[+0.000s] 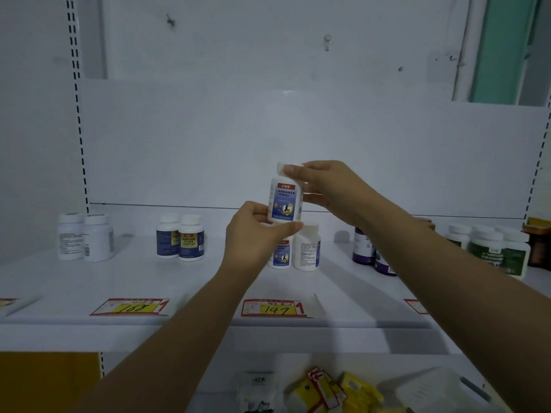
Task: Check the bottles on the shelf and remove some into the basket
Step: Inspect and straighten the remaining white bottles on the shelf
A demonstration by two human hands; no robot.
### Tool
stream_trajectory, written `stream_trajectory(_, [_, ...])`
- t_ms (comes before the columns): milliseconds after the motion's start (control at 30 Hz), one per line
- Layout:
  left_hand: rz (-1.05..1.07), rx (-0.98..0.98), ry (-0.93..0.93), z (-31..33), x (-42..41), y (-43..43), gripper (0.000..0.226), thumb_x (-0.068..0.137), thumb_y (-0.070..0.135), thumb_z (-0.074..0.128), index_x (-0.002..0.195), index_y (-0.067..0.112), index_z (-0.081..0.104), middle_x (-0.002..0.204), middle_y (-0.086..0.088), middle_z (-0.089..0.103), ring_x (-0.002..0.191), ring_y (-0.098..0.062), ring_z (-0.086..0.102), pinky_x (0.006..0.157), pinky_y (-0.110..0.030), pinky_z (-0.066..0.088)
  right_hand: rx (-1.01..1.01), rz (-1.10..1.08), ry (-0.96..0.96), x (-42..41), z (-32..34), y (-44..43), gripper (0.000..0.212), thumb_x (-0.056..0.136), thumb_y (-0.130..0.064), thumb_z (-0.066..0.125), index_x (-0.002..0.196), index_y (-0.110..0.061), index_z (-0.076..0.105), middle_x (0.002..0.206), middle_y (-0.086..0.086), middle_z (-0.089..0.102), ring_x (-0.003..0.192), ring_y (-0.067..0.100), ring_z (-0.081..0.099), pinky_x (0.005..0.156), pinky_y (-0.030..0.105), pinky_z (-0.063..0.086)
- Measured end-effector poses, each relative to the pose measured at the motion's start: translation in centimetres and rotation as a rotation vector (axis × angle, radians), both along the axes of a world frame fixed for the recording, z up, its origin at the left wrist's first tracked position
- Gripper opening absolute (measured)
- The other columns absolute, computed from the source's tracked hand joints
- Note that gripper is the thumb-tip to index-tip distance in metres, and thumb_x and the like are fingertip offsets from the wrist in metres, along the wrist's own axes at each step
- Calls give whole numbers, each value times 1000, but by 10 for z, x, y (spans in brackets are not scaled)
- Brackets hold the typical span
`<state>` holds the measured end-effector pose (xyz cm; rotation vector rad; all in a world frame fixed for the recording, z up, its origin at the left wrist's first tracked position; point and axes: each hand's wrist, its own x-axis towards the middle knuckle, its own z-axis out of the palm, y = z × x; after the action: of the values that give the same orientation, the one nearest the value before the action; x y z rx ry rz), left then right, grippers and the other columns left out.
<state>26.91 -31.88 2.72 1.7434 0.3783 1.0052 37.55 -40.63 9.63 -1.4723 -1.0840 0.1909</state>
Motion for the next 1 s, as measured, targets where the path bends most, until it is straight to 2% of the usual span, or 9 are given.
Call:
stream_trajectory(133, [-109,17,32,0,-4,3,41,78,24,72,116,24,55,104,9,60,70,4,55,60,-8,42,23,54,-4,2,0,-4,23,90,-21,62,101,-2,68,85,2,72,85,17,68,86,29,55])
stream_trajectory(233, [-114,22,14,1,-4,5,44,80,19,71,123,19,58,117,4,62,73,3,57,64,-11,43,-1,122,4,2,2,-6,16,96,-15,53,90,-6,64,60,-8,65,68,9,64,93,35,51])
stream_trajectory(367, [-63,58,0,0,2,6,44,80,20,72,123,19,60,122,3,62,89,-5,57,77,-21,43,-53,25,-88,-1,8,-4,24,92,-23,60,111,-9,64,101,5,71,91,14,67,84,28,54])
stream_trajectory(500, [5,179,-34,4,7,17,46,81,24,71,125,19,58,122,3,62,99,-7,57,85,-21,46,-102,-122,-247,-2,25,3,34,86,-25,68,110,-1,63,103,10,69,96,20,67,87,33,55])
stream_trajectory(567, [98,300,88,-2,9,29,54,86,33,65,134,19,47,130,2,55,112,-13,53,87,-21,41,-80,-170,-256,2,35,8,26,86,-22,68,101,-1,64,105,16,68,99,28,66,91,41,54])
stream_trajectory(667, [192,541,447,-29,10,51,57,92,45,51,137,13,39,139,-7,45,124,-22,44,93,-26,34,-60,-277,-288,16,45,17,21,85,-18,67,96,0,64,109,24,65,105,37,62,92,55,49])
stream_trajectory(767, [200,765,905,-56,13,70,78,93,60,29,150,8,11,157,-13,8,144,-27,9,116,-37,11,-131,-372,-342,27,40,30,39,87,-14,62,113,13,55,118,30,58,110,41,56,95,56,45])
stream_trajectory(833, [153,799,1022,-61,17,76,83,92,65,20,150,10,0,158,-11,-5,145,-25,-5,117,-39,1,-171,-410,-350,37,32,39,41,87,-12,60,118,13,53,121,30,56,113,40,54,97,53,45])
stream_trajectory(1000, [63,766,1116,-65,21,81,82,91,66,13,150,11,2,158,-7,-2,146,-21,1,118,-40,3,-330,-486,-340,63,0,55,44,86,-10,60,122,13,53,127,29,55,118,40,52,102,51,42])
